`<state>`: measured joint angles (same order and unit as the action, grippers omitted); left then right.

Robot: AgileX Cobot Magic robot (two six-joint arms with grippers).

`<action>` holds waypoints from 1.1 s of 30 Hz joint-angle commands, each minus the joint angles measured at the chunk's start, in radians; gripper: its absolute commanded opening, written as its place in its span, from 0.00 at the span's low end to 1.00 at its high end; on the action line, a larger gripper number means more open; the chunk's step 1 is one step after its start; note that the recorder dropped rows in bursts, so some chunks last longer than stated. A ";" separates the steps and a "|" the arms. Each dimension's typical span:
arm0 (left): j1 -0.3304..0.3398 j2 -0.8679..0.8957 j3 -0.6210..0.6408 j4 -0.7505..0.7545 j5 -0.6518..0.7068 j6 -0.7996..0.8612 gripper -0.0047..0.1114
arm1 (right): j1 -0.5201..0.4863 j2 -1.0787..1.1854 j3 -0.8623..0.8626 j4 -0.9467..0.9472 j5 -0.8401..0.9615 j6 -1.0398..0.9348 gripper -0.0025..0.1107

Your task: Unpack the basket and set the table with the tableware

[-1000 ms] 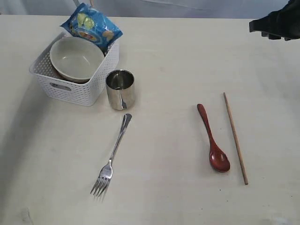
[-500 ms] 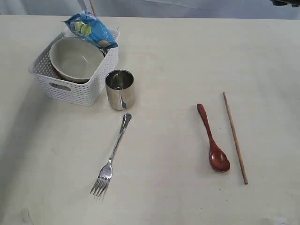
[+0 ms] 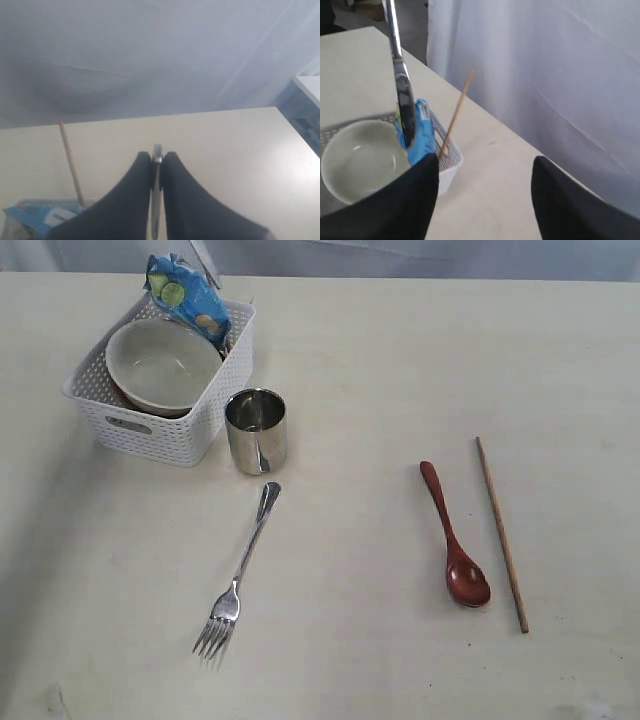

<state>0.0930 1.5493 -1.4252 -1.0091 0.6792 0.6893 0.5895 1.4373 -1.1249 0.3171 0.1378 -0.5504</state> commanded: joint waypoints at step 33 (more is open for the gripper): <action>-0.116 -0.032 -0.001 -0.072 0.278 0.050 0.04 | 0.191 0.186 -0.083 0.083 -0.186 0.067 0.54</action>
<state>-0.0117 1.5303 -1.4252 -1.0502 0.9456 0.7291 0.7815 1.6066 -1.2017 0.3963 -0.0403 -0.4889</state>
